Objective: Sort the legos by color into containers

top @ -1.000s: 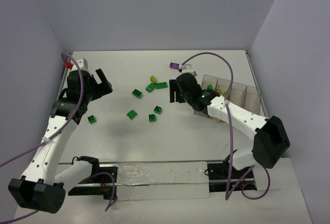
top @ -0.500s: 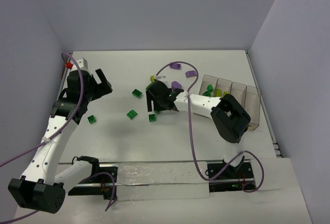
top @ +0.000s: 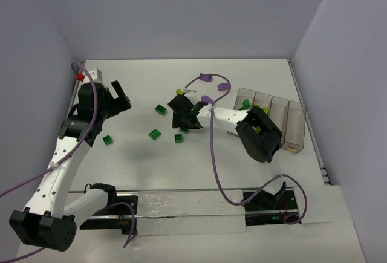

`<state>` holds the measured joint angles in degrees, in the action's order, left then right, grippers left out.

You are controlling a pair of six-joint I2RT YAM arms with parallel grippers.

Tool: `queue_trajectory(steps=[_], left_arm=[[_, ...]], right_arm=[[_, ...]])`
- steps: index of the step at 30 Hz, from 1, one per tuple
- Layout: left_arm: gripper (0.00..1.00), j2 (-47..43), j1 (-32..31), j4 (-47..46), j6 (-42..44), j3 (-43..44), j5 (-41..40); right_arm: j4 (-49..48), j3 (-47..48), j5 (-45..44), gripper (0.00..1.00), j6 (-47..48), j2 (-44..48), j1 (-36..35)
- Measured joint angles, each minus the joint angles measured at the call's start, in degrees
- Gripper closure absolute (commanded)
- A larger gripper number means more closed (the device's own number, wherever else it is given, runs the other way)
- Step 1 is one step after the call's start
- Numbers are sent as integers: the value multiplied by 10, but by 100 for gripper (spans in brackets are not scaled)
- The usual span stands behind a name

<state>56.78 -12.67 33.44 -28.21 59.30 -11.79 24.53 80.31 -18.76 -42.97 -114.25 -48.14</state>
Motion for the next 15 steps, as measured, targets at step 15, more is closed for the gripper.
queue_trajectory(steps=[15], left_arm=[[1,0,0,0,0,0,0]], right_arm=[[9,-9,-28,36,-22,0,-5]])
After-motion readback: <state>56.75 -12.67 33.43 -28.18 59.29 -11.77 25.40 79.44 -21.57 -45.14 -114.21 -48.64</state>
